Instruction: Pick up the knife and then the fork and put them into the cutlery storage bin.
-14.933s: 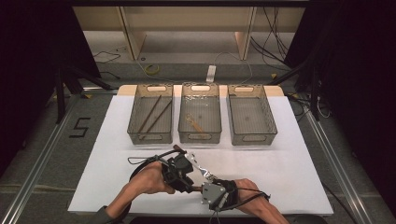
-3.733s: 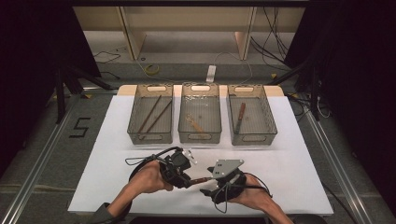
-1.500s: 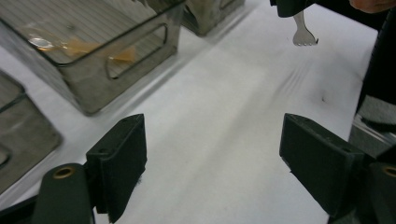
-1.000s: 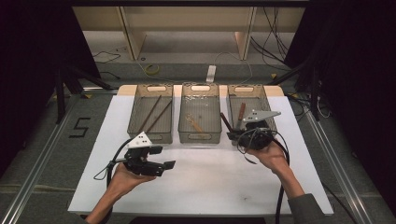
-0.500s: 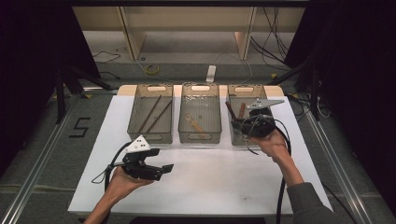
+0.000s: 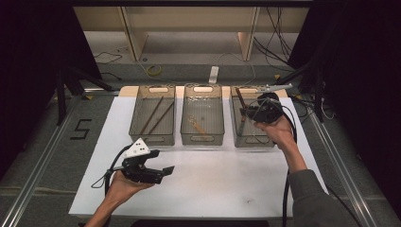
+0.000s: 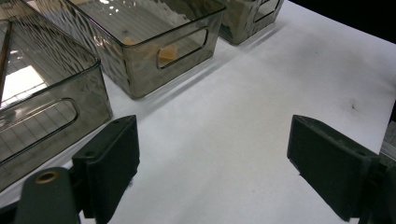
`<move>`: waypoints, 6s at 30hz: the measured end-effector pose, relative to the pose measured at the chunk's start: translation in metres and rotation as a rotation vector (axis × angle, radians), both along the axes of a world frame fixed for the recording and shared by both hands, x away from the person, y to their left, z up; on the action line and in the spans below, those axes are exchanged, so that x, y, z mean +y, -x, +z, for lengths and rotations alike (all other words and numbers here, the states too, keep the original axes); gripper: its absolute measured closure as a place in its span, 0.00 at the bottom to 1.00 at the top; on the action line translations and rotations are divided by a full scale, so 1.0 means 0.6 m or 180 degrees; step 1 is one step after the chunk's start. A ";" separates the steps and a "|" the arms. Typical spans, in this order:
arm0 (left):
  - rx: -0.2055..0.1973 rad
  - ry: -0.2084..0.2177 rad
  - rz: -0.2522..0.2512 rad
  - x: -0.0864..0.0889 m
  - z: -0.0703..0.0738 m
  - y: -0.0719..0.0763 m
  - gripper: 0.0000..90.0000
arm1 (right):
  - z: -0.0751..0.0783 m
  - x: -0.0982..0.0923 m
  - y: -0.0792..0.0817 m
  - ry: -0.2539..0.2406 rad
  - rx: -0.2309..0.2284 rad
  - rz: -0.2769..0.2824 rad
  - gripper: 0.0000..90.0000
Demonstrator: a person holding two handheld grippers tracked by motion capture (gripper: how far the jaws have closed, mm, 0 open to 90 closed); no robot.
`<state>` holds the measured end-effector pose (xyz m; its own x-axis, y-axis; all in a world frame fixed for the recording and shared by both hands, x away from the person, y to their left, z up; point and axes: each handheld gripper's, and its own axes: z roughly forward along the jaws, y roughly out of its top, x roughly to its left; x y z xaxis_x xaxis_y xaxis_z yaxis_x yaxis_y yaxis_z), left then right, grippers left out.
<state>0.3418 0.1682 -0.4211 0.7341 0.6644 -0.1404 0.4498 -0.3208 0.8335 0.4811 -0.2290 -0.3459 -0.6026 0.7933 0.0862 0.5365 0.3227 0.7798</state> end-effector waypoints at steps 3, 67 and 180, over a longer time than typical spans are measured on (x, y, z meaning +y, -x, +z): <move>-0.0003 -0.0001 0.0001 0.000 0.000 0.000 0.18 | 0.005 0.000 -0.009 -0.0010 0.0001 -0.0045 0.86; 0.0023 0.0057 0.0077 0.002 0.000 -0.002 0.17 | -0.077 -0.036 -0.106 0.0139 0.0402 -0.0688 0.76; 0.0069 0.0409 0.0098 0.017 0.000 -0.002 0.17 | -0.153 -0.011 0.260 -0.0669 -0.0207 0.0209 0.21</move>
